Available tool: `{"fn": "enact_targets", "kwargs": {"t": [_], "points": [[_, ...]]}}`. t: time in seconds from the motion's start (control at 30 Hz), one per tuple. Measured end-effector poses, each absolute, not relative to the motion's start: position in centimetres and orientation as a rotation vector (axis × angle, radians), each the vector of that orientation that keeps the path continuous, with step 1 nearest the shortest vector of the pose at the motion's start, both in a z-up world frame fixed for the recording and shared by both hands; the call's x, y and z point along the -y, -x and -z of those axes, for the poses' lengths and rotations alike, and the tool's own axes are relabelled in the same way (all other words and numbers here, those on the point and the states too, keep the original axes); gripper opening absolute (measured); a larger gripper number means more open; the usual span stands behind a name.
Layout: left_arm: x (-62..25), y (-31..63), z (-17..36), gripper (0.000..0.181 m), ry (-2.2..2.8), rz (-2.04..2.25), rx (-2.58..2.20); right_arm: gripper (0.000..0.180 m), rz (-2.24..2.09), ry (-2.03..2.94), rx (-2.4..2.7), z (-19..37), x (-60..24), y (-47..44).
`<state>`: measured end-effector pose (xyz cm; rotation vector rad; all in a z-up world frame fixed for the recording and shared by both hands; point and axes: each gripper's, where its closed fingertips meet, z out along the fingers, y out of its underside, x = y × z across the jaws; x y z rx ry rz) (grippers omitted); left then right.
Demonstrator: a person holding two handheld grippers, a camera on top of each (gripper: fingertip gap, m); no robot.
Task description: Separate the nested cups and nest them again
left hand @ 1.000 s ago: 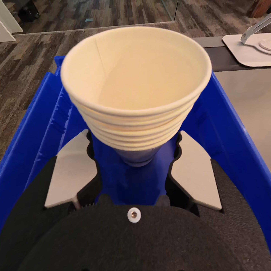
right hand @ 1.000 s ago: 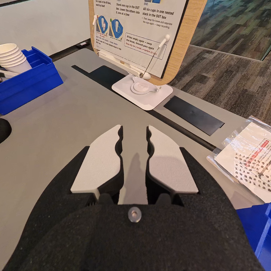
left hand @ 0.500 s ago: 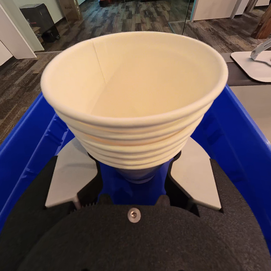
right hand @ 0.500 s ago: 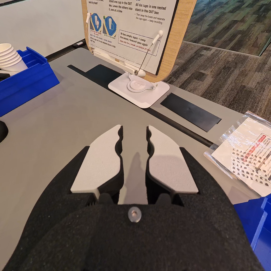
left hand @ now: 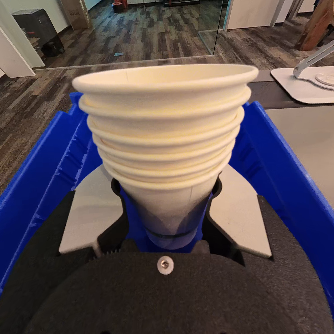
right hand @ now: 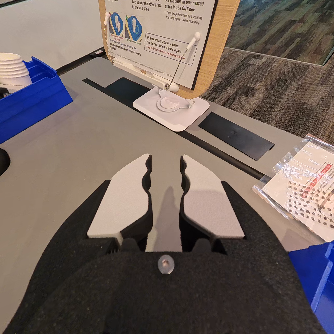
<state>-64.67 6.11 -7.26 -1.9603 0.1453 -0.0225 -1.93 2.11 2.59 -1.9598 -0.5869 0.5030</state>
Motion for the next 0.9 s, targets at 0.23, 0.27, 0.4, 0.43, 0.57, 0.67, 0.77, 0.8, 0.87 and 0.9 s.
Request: {"fn": "enact_targets", "kwargs": {"t": [0.23, 0.27, 0.4, 0.43, 0.57, 0.67, 0.77, 0.8, 0.87, 0.9], "points": [[-5.7, 64.8, 7.1, 0.102, 1.981, 0.095, -0.111, 0.029, -0.517, 1.956, 0.582, -2.6, -2.1, 1.9], [-5.6, 64.8, 7.1, 0.101, 1.979, 0.104, -0.105, 0.029, -0.52, 1.955, 0.579, -2.6, -2.1, 1.8], [-5.2, 64.8, 6.5, 0.101, 1.969, 0.133, -0.099, 0.029, -0.525, 1.958, 0.58, -2.5, -2.2, 1.9], [-5.1, 64.8, 6.3, 0.101, 1.964, 0.137, -0.103, 0.029, -0.526, 1.959, 0.58, -2.5, -2.2, 1.9], [-4.7, 65.0, 5.0, 0.101, 1.929, 0.146, -0.1, 0.029, -0.532, 1.963, 0.579, -2.3, -2.2, 1.8], [-4.3, 65.3, 3.1, 0.102, 1.88, 0.151, -0.093, 0.029, -0.535, 1.964, 0.574, -2.3, -2.3, 1.7], [-3.7, 66.1, 0.0, 0.101, 1.813, 0.122, -0.094, 0.029, -0.535, 1.968, 0.572, -2.2, -2.3, 1.7], [-3.6, 66.4, -1.4, 0.101, 1.787, 0.11, -0.098, 0.029, -0.535, 1.969, 0.572, -2.1, -2.3, 1.7], [-3.2, 66.8, -4.7, 0.102, 1.729, 0.092, -0.108, 0.029, -0.535, 1.973, 0.572, -2.0, -2.4, 1.7], [-3.0, 66.7, -6.5, 0.102, 1.7, 0.083, -0.121, 0.029, -0.535, 1.974, 0.572, -2.0, -2.4, 1.8]]}}
